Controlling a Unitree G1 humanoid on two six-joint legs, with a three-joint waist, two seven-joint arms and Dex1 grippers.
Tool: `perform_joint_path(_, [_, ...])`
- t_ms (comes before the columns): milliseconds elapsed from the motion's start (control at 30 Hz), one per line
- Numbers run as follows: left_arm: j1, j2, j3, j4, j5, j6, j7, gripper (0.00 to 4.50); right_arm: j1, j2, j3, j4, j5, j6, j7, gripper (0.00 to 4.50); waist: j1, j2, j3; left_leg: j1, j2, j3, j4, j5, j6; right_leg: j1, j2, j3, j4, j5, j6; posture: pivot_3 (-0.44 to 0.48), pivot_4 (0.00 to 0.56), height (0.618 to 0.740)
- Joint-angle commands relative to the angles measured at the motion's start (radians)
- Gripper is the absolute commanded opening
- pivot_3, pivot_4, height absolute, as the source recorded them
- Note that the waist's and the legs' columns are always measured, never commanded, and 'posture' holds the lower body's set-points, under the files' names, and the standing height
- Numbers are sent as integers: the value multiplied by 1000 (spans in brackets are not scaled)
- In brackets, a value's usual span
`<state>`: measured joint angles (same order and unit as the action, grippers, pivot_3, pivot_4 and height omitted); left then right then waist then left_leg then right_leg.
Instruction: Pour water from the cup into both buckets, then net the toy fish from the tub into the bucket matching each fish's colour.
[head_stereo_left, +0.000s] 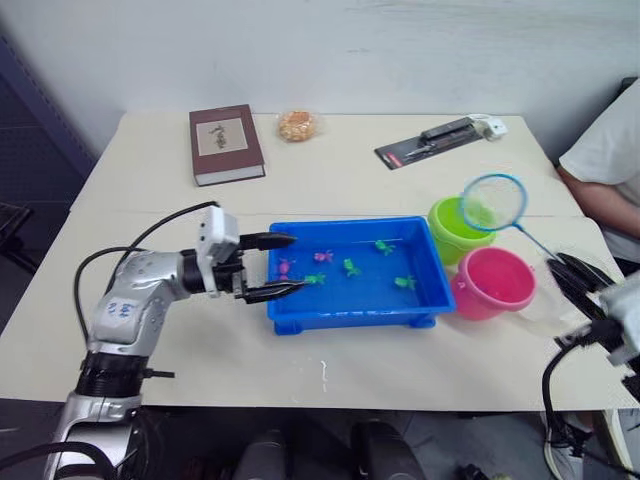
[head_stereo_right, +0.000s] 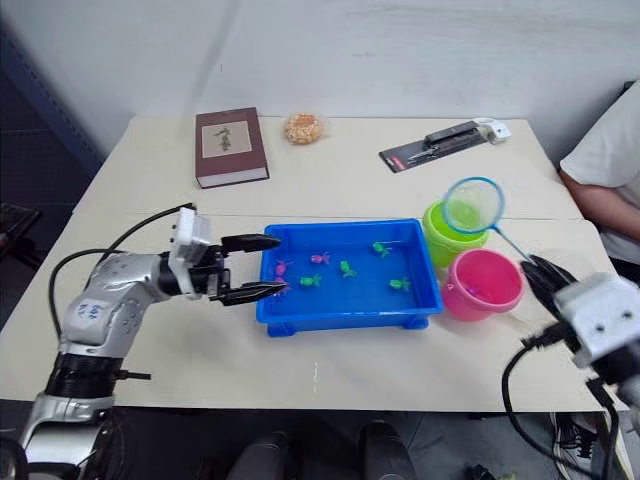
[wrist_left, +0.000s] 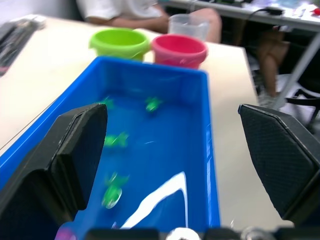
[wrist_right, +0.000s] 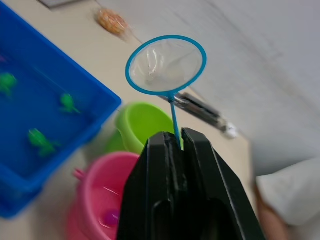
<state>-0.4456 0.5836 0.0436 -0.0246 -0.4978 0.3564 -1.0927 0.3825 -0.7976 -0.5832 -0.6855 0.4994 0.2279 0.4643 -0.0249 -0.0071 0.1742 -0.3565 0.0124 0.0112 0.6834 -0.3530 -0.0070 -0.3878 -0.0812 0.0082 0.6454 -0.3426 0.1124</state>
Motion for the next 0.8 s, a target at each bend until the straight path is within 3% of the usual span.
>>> perform_joint_path(33, [19,22,51,-28,7,-25,35,4489,-120,-90,146,-81,196,272,-4,0,0,0,0,0,0,0,0,0,0,1,-1,0,0,0,0,0,150,738])
perform_joint_path(133, [27,26,59,-34,11,-32,54,4489,-213,-123,227,-89,273,431,-41,0,7,0,0,-1,0,-1,0,0,0,0,-1,-1,-2,0,0,0,150,738])
perform_joint_path(300, [81,55,108,-72,14,-17,114,4489,-536,-69,515,-22,226,636,-115,0,2,-2,1,-4,-1,0,1,0,0,-4,-3,-1,-2,0,0,0,150,738])
perform_joint_path(567, [111,87,105,-91,8,20,126,4489,-732,16,621,76,204,849,-174,0,7,-1,1,-14,-1,-4,1,1,-2,-10,-4,-4,0,0,-1,0,150,738])
perform_joint_path(800, [120,99,109,-119,2,36,132,4489,-774,20,644,101,151,922,-188,0,7,-2,1,-14,-2,-4,1,1,-1,-10,-4,-5,0,0,-1,0,150,738])
